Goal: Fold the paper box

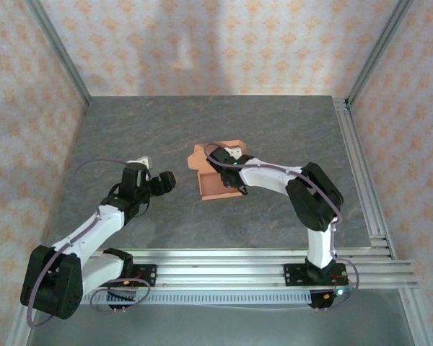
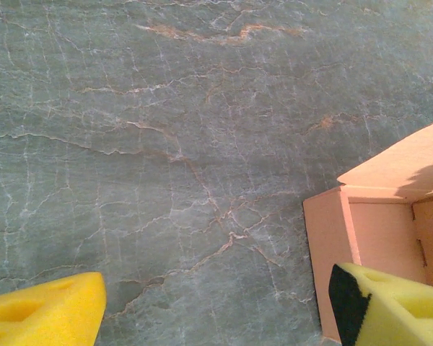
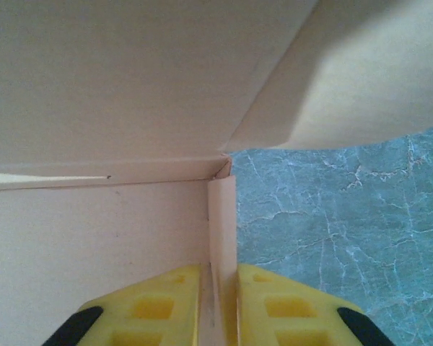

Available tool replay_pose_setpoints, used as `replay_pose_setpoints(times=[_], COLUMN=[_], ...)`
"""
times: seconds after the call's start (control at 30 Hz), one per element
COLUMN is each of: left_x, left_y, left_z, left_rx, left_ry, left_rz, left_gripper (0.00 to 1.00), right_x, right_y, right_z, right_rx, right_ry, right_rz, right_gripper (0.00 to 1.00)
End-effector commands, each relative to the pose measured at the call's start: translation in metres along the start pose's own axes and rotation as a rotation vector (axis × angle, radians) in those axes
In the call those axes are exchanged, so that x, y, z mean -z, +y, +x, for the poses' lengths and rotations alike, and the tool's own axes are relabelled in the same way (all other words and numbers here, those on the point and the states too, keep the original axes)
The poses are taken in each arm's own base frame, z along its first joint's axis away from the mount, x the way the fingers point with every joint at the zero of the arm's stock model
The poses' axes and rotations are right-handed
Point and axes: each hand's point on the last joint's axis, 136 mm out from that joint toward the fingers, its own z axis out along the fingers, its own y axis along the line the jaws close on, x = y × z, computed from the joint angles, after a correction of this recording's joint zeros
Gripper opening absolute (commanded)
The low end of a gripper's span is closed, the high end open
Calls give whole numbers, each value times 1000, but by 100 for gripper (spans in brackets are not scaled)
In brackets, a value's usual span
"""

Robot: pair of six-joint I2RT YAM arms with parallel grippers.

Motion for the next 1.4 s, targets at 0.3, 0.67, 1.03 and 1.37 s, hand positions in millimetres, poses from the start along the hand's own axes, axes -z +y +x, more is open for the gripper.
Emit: replay_pose_setpoints(times=[0.3, 0.67, 1.03, 1.37], left_x=[31, 67, 74, 70], left_y=[-46, -69, -79, -80], left_z=[-55, -103, -87, -85], left_rx=[-144, -324, -630, -640], left_ry=[-102, -112, -66, -61], left_rz=[98, 28, 70, 80], left_gripper=[86, 100, 100, 100], right_x=[92, 126, 107, 82], right_y=[-1, -46, -49, -41], right_z=[-27, -54, -64, -84], right_rx=[139, 450, 793, 899], right_ry=[-201, -233, -109, -106], right_rz=[-346, -483, -733, -869], right_gripper=[58, 74, 73, 64])
